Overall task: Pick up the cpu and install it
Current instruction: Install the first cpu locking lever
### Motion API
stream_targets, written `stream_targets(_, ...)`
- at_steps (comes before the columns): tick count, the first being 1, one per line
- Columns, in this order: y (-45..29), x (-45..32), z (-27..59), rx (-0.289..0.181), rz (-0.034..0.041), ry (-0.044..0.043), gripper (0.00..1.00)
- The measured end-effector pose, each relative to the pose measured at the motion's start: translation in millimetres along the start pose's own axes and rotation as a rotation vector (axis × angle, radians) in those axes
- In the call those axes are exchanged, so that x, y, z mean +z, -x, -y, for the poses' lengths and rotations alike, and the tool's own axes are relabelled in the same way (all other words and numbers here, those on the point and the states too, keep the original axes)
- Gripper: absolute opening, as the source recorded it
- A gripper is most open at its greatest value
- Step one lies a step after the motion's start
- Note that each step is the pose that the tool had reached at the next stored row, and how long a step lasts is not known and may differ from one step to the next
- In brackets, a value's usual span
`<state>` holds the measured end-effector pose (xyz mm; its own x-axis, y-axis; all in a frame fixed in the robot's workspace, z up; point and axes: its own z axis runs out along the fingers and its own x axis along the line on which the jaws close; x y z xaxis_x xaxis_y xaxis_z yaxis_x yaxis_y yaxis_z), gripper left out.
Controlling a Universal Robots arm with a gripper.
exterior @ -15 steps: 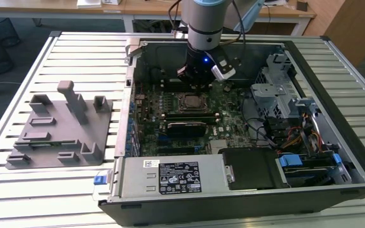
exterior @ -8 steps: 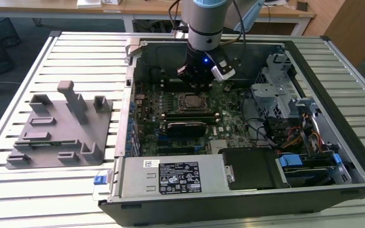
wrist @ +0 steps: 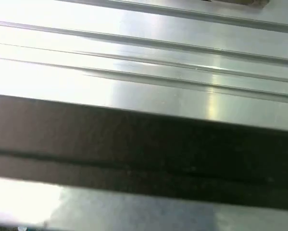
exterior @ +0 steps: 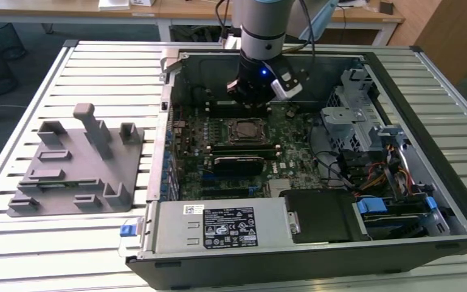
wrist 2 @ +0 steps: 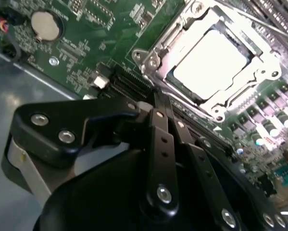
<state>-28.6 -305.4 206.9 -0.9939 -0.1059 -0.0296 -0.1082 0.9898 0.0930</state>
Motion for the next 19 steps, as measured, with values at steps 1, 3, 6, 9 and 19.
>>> stream_targets(1,0.0,-0.3,-0.1,0.000,0.0001,0.0001,0.11)
stream_targets(3,0.0,-0.4,0.9,0.000,0.0001,0.0003,0.11)
stream_targets(6,-0.4,-0.8,3.8,0.000,0.0000,0.0001,0.11)
stream_targets(9,-0.5,-0.9,5.2,0.000,0.0000,0.0000,0.11)
stream_targets(19,-0.6,-1.0,8.4,0.000,0.0000,0.0001,0.11)
